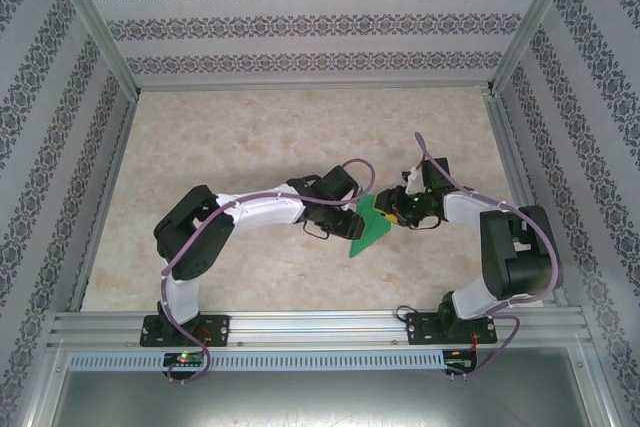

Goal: Fold a paper plane with a square sheet of paper (pick it up from the middle)
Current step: Turn over the paper at the center of the table.

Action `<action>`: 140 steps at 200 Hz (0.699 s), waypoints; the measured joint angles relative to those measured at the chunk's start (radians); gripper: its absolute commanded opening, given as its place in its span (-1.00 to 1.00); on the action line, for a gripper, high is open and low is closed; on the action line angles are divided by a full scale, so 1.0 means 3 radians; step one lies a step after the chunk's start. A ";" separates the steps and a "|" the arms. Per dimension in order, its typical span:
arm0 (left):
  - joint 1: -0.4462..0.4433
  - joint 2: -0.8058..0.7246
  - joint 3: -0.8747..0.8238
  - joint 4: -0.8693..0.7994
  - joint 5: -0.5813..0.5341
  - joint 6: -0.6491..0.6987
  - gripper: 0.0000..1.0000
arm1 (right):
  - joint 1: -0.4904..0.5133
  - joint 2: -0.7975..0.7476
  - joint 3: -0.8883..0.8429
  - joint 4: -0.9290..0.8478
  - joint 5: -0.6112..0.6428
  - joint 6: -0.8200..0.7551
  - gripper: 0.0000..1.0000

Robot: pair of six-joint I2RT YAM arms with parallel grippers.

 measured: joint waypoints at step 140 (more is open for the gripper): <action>0.0111 0.0429 0.0296 0.0216 0.0326 -0.0093 -0.32 | -0.0053 -0.0134 -0.0136 0.0046 -0.0003 0.0000 -0.12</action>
